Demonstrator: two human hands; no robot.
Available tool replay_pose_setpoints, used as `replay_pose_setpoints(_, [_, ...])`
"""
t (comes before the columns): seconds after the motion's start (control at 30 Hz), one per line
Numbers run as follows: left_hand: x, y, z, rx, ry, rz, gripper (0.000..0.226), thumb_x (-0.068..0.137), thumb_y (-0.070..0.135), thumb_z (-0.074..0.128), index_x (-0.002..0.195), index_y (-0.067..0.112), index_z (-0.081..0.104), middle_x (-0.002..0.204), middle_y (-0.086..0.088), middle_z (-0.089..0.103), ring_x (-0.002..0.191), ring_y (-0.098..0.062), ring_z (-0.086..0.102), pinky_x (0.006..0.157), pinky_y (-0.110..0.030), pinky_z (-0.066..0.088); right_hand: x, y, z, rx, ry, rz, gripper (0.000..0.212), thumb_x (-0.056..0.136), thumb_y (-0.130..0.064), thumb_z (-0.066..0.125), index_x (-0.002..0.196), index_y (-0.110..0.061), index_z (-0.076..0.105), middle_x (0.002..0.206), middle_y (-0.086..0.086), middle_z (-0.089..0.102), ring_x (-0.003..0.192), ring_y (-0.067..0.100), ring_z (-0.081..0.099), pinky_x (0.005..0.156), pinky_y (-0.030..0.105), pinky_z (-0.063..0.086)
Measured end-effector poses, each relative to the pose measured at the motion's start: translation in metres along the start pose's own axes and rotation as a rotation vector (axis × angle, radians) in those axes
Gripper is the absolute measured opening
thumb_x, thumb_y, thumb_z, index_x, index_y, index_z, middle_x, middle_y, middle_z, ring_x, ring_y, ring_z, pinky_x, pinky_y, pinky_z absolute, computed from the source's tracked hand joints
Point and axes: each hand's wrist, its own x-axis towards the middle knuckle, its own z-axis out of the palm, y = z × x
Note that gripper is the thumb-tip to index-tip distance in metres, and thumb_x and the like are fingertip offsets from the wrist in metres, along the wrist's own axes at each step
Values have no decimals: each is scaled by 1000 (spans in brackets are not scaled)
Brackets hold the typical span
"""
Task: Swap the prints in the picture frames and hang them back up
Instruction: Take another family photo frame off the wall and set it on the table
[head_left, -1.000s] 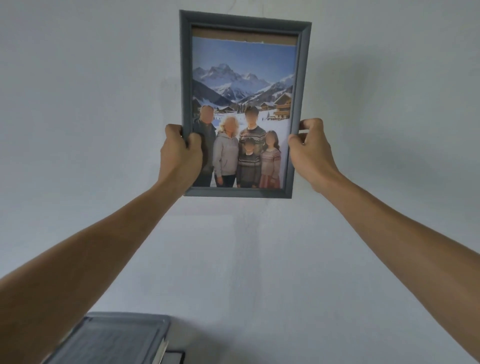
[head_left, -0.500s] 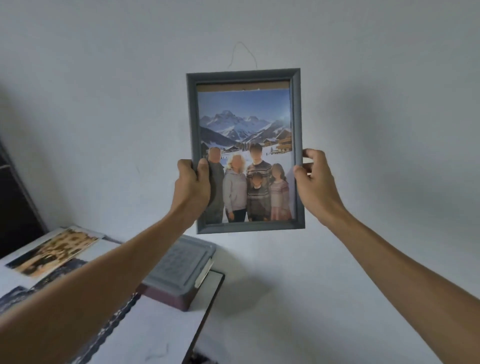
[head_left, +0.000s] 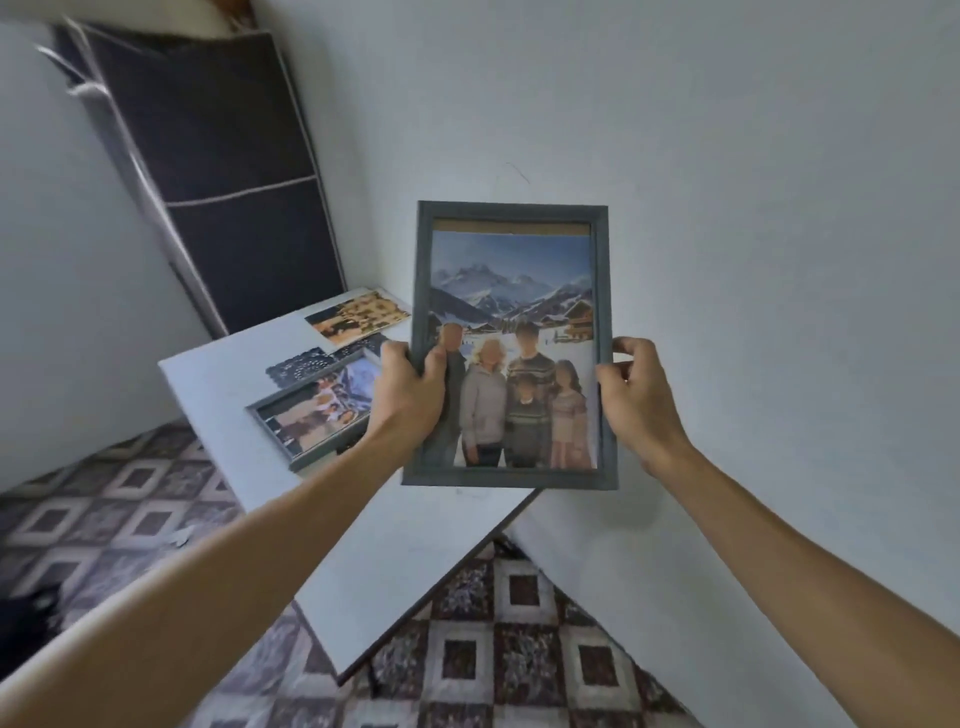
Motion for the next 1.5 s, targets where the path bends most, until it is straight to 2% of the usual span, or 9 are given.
replay_pose_setpoints(0.17, [-6, -51, -61, 60, 122, -66, 31, 98, 43, 50, 109, 15, 45, 92, -4, 59, 82, -19, 58, 66, -33, 45, -17, -4, 74, 21, -120, 21, 15, 101, -15, 47, 115, -16, 45, 87, -2, 59, 76, 17, 59, 62, 31, 48])
replay_pose_setpoints(0.4, [7, -119, -153, 126, 169, -144, 27, 99, 40, 51, 108, 16, 47, 89, 0, 59, 80, -14, 58, 63, -31, 44, -48, -17, 183, 60, -243, 67, 14, 101, -16, 49, 114, -18, 46, 92, -5, 61, 78, 6, 59, 59, 22, 46])
replay_pose_setpoints(0.6, [34, -174, -224, 168, 132, -178, 31, 98, 40, 51, 111, 12, 48, 89, -2, 59, 77, -13, 57, 62, -30, 44, -75, -30, 274, 67, -280, 138, 15, 102, -18, 47, 115, -21, 42, 90, -2, 61, 70, 11, 58, 45, 12, 39])
replay_pose_setpoints(0.8, [57, -223, -271, 208, 73, -210, 31, 99, 39, 50, 113, 11, 47, 89, -2, 58, 74, -10, 56, 53, -25, 39, -93, -35, 341, 36, -301, 208, 14, 102, -20, 47, 116, -22, 42, 96, -4, 61, 79, 13, 63, 56, 27, 52])
replay_pose_setpoints(0.9, [71, -244, -283, 210, 48, -236, 34, 99, 41, 50, 114, 11, 47, 93, -5, 60, 75, -11, 57, 54, -26, 40, -95, -33, 365, 14, -308, 241, 15, 102, -22, 48, 116, -22, 43, 96, -4, 62, 81, 16, 64, 66, 36, 58])
replay_pose_setpoints(1.0, [89, -260, -286, 219, 19, -243, 32, 99, 38, 51, 114, 10, 47, 87, 1, 57, 73, -9, 56, 52, -24, 40, -93, -31, 384, -7, -281, 254, 16, 102, -29, 51, 113, -18, 44, 90, -8, 57, 76, 7, 58, 55, 20, 44])
replay_pose_setpoints(1.1, [111, -271, -285, 237, -17, -243, 31, 99, 38, 52, 112, 9, 48, 85, 0, 56, 71, -12, 56, 51, -25, 39, -84, -27, 400, -13, -250, 287, 24, 101, -35, 53, 111, -15, 46, 88, -6, 57, 75, 7, 58, 53, 19, 39])
replay_pose_setpoints(1.27, [163, -288, -274, 273, -91, -243, 30, 98, 40, 52, 107, 12, 46, 87, -5, 60, 74, -19, 60, 69, -37, 54, -53, -10, 431, -53, -195, 342, 24, 100, -35, 54, 109, -14, 45, 87, -3, 58, 74, 9, 58, 53, 22, 40])
replay_pose_setpoints(1.5, [250, -298, -256, 348, -194, -186, 27, 99, 37, 51, 104, 11, 47, 86, -5, 60, 71, -15, 56, 57, -30, 41, 0, 4, 470, -57, -112, 414, 25, 98, -33, 57, 106, -10, 49, 87, -3, 58, 75, 10, 58, 55, 24, 42])
